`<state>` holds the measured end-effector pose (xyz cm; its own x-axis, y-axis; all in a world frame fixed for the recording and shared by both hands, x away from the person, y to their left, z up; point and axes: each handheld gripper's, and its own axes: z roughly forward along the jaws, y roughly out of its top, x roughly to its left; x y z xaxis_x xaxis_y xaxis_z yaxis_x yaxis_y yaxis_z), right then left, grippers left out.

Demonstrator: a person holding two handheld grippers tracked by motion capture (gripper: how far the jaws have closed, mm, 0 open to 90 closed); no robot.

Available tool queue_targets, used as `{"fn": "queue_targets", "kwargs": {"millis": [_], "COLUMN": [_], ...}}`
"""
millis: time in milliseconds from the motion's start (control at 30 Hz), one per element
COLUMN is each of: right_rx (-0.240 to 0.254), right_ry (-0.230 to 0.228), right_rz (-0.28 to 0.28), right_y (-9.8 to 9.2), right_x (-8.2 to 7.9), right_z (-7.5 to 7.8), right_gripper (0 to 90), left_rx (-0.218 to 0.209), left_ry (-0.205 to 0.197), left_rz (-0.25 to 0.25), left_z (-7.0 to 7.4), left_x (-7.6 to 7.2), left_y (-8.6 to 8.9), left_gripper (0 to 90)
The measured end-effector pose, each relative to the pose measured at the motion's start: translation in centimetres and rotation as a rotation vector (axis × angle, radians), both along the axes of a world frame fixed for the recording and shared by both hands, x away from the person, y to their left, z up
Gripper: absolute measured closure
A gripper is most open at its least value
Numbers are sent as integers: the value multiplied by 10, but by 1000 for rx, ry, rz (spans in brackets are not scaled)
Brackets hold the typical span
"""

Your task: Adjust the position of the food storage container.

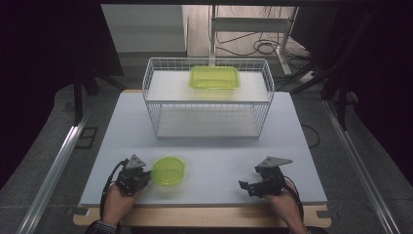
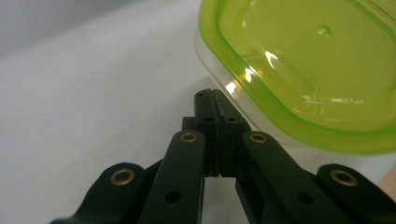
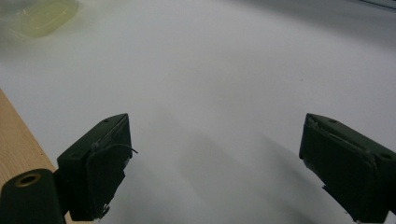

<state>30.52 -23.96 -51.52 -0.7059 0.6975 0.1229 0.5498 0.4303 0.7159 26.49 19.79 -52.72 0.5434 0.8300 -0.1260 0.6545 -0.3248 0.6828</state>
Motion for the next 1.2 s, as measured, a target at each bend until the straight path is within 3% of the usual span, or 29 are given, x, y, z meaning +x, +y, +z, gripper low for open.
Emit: {"fn": "queue_targets", "kwargs": {"millis": [200,633,900,1100,1200], "right_rx": [-4,-9,-11,-16,-16], "right_ry": [3,5,13,17,19], "right_rz": [2,3,6,13,13], "right_y": [1,1,2,3,3], "right_x": [0,0,0,0,0], "right_z": [0,-1,-2,-3,-3], "right_gripper": [98,98,98,98,97], "left_rx": [-11,-37,-52,-44,-49], "left_ry": [6,17,14,12,-5], "left_rz": [-40,-178,-236,-228,-196], "left_z": [0,1,0,-1,1], "left_x": [-1,-2,-2,-2,-5], "left_y": [-14,-63,-87,-87,-78], "left_gripper": [899,899,898,874,782]}}
